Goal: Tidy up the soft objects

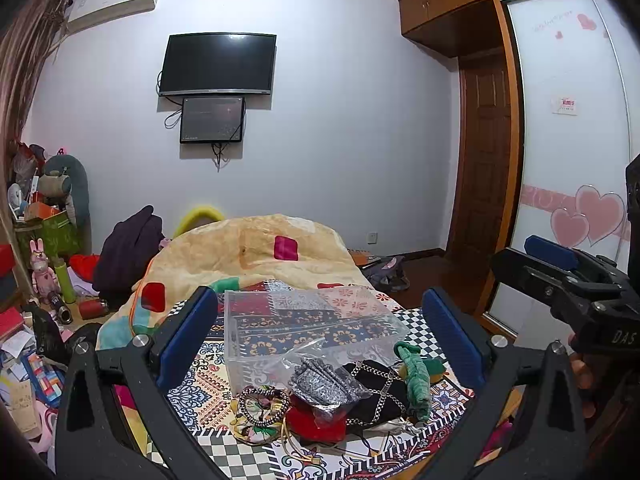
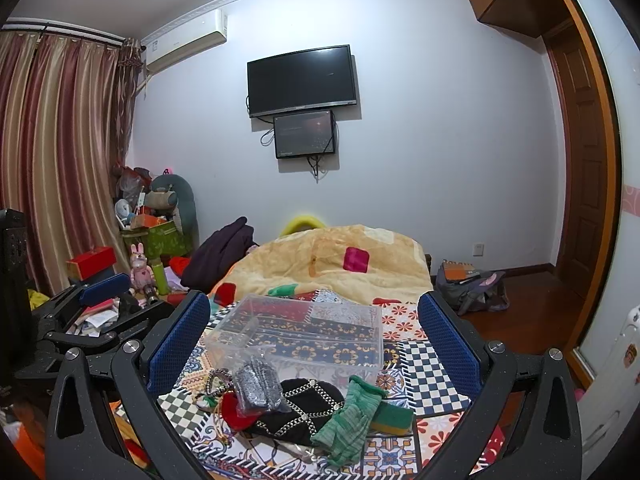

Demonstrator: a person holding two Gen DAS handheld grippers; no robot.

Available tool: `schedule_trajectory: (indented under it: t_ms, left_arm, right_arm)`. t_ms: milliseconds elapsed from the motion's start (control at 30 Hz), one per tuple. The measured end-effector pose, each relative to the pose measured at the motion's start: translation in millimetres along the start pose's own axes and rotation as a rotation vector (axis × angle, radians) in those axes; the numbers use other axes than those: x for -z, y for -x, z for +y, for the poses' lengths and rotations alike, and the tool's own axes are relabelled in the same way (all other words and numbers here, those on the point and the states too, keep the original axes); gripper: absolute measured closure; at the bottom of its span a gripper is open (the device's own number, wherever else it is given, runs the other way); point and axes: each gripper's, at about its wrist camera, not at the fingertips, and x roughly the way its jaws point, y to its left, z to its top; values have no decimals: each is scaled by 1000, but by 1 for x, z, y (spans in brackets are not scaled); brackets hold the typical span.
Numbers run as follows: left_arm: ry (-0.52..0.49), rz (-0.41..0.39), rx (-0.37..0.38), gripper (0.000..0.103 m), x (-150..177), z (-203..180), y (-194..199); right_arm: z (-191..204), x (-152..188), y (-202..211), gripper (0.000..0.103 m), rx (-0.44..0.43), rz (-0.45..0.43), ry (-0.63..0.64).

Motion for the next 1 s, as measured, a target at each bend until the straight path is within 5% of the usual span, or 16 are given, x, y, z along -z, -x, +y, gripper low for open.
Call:
schedule_trajectory:
  t_ms: [1000]
  left_arm:
    - [-1,2,5,0,0,-1,0]
  right_arm:
    - [4,-1,3,0,-1,-3,-2]
